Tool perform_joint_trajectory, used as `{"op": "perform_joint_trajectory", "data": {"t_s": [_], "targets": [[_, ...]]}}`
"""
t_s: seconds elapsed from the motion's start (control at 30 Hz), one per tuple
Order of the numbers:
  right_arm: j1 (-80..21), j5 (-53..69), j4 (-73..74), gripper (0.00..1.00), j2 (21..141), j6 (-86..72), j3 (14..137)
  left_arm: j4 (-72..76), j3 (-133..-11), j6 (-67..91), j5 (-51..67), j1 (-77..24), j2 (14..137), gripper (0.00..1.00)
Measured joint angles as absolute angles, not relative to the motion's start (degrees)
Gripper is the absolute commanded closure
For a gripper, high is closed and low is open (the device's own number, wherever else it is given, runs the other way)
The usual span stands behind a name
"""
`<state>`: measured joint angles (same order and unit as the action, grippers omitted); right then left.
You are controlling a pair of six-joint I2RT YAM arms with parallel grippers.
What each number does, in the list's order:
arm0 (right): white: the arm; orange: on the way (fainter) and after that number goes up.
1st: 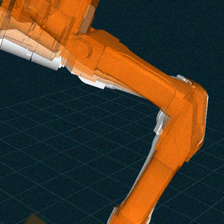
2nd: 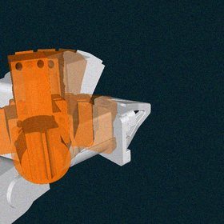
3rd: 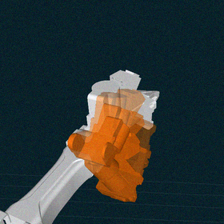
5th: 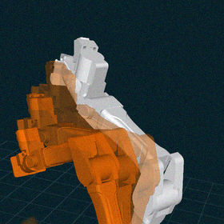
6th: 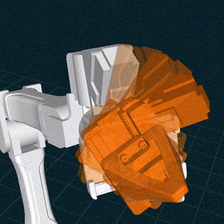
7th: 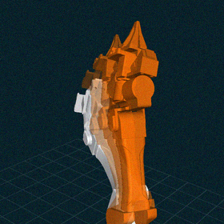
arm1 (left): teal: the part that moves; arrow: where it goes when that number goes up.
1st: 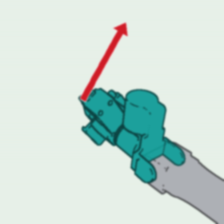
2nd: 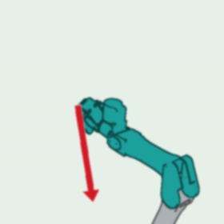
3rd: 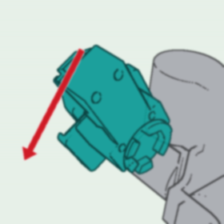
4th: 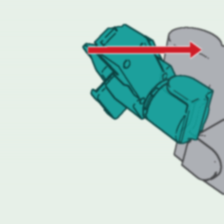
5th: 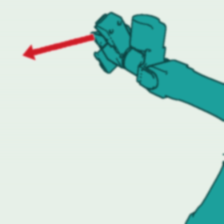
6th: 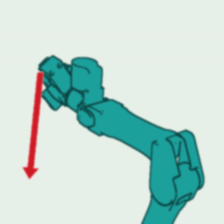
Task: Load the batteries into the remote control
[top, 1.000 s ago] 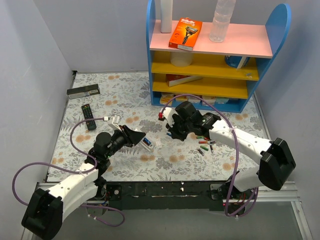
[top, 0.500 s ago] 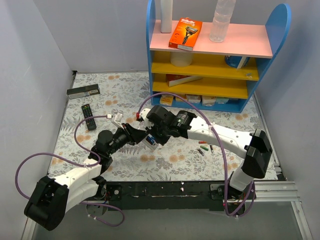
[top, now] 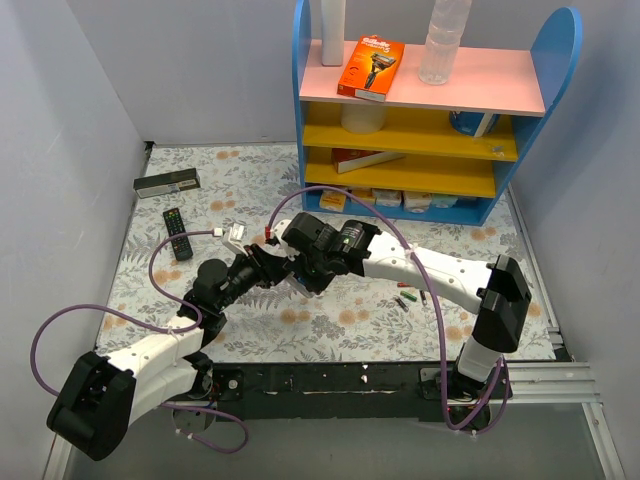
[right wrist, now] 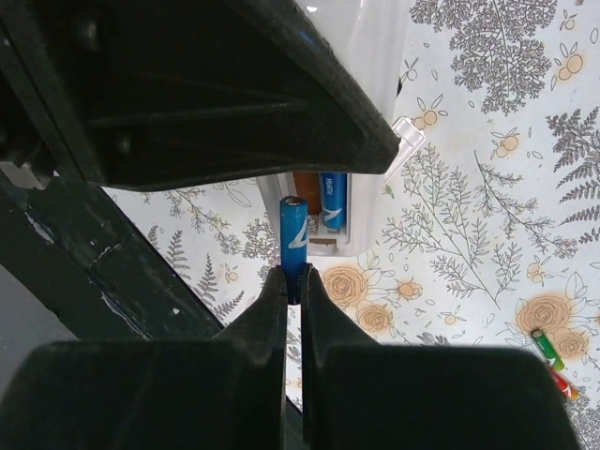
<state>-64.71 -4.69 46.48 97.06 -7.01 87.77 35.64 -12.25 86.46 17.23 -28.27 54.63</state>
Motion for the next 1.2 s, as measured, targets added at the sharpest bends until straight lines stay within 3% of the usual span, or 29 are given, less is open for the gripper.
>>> {"op": "perform_joint_trajectory", "data": {"t_s": [0.7,0.9,1.2], "targets": [[-64.62,-4.69,46.57,0.98,98.70,-8.60,89.86,39.42,-11.16,91.81,18.72,-28.25,54.57,1.00],[-64.58,-4.45,46.61,0.87,98.67,-7.57,89.86,41.45,-10.83,94.59,19.03,-28.25,56.16,1.00],[-64.51,-4.78,47.68,0.79,98.63,-5.74,90.91,42.09,-10.83,101.06,17.58,-28.25,57.56,1.00]]}}
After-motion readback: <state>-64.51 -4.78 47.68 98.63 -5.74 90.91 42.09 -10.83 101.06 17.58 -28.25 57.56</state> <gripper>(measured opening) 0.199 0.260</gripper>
